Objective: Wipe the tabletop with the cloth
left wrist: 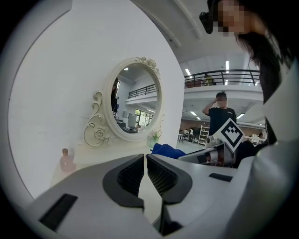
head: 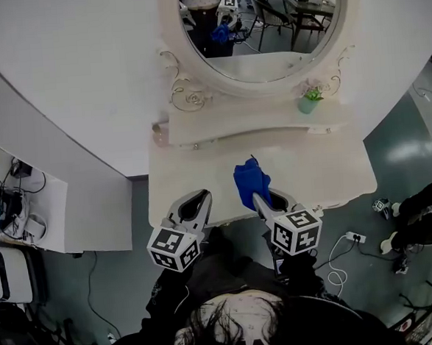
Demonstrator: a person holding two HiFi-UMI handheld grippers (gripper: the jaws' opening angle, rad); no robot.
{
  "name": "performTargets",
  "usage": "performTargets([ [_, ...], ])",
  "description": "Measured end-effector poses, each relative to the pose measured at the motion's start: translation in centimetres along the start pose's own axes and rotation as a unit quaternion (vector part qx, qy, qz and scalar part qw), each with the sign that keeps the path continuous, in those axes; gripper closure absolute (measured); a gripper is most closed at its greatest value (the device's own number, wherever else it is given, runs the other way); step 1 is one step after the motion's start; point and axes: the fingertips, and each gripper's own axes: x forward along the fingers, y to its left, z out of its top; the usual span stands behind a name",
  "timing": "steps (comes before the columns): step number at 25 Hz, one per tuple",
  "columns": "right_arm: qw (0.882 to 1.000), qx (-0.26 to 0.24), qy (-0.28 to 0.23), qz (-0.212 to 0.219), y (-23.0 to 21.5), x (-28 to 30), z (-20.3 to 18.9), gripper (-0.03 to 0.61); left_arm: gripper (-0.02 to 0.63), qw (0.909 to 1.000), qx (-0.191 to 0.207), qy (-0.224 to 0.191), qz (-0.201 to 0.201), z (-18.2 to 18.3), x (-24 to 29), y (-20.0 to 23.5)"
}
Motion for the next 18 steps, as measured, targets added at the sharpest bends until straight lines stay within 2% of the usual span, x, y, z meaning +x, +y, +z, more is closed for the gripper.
performTargets([
  [5,1.0,-0.009,0.004,-0.008,-0.1,4.6,2.3,0.494,0.611,0.9997,0.011,0.0,-0.021,1.6,2.2,3.5],
  [8,0.999,-0.03,0.011,-0.008,0.0,7.9,4.1,0.494,0.611,0.9996,0.011,-0.006,-0.026,2.5,2.8,6.0],
  [13,0.998,-0.066,0.021,-0.006,0.4,14.4,7.0,0.494,0.611,0.9997,0.006,0.001,-0.022,2.4,3.1,9.9],
  [18,0.994,-0.099,0.048,-0.014,0.9,20.6,7.8,0.494,0.611,0.9998,-0.007,0.004,-0.02,2.1,3.1,13.0],
])
